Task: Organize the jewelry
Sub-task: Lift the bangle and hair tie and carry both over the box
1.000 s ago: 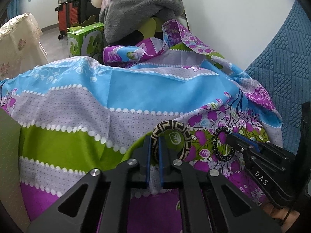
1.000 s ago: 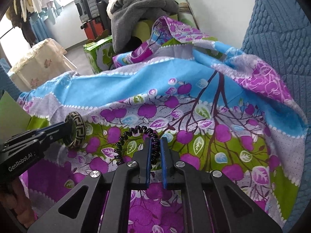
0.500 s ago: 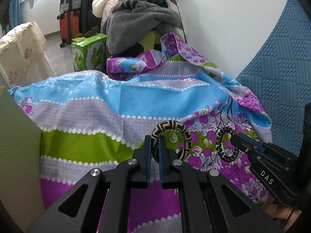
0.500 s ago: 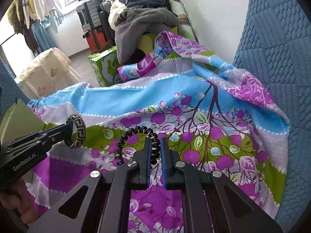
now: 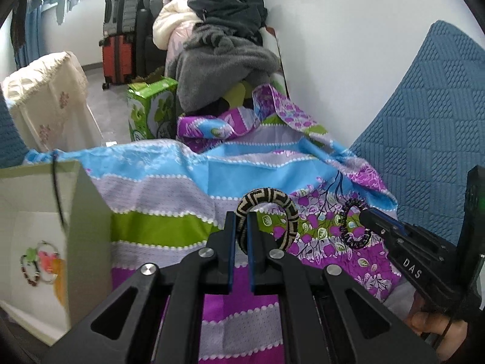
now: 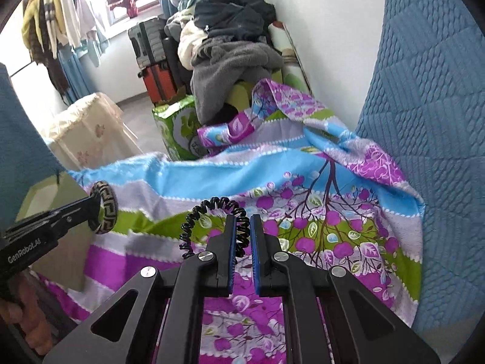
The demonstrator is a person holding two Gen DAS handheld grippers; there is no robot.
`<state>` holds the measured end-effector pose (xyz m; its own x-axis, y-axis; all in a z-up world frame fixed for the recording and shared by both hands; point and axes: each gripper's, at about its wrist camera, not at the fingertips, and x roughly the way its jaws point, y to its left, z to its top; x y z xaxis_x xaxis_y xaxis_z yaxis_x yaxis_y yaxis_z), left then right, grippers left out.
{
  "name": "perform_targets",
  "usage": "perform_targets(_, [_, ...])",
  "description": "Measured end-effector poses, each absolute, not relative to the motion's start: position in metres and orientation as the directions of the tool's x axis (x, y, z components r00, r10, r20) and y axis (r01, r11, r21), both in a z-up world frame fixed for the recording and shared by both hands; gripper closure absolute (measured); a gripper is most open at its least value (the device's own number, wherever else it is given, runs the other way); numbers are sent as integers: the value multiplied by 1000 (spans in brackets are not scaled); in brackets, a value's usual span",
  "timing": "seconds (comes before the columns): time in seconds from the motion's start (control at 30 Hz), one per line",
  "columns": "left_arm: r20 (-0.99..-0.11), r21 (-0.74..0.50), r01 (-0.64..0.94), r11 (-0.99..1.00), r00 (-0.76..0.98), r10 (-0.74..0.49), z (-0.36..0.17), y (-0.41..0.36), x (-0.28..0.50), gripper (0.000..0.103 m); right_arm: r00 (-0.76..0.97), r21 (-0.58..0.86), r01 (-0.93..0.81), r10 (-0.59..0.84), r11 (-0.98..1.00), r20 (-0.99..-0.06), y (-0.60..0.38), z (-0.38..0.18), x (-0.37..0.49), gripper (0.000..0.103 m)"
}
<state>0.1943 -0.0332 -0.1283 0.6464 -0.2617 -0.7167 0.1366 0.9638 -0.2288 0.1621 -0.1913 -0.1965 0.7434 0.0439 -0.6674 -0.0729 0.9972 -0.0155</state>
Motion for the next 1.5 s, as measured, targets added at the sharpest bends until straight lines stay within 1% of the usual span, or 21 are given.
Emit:
perform_targets(0.3, [-673, -198, 109, 974, 707, -216, -71, -1, 171, 97, 806, -13, -111, 82, 994, -587, -158, -135, 138, 96])
perform_targets(0.4, [-649, -210, 108, 972, 728, -221, -52, 11, 166, 97, 818, -12, -128, 99, 992, -566, -148, -116, 134, 96])
perform_targets(0.47, [-655, -187, 94, 978, 730, -196, -43, 16, 164, 97, 825, -14, -141, 110, 990, -555, -139, -105, 133, 96])
perform_targets(0.7, [-612, -191, 58, 980, 773, -165, -8, 50, 154, 97, 840, -25, -188, 147, 982, -523, -104, -75, 131, 96])
perform_targets(0.87, [-600, -186, 20, 982, 789, -130, 4, 78, 148, 97, 840, -20, -235, 193, 972, -506, -74, -61, 135, 96])
perform_targets(1.07, [-599, -169, -45, 985, 798, -66, 11, 117, 138, 97, 823, -21, -305, 252, 952, -508, -30, -61, 136, 96])
perform_targets(1.3, [-614, -168, -135, 976, 789, 4, 5, 163, 125, 97, 789, -4, -390, 332, 921, -517, 17, -69, 135, 96])
perform_targets(1.5, [-629, -173, -195, 966, 776, 44, -8, 188, 122, 97, 745, -5, -454, 376, 891, -551, 55, -88, 140, 96])
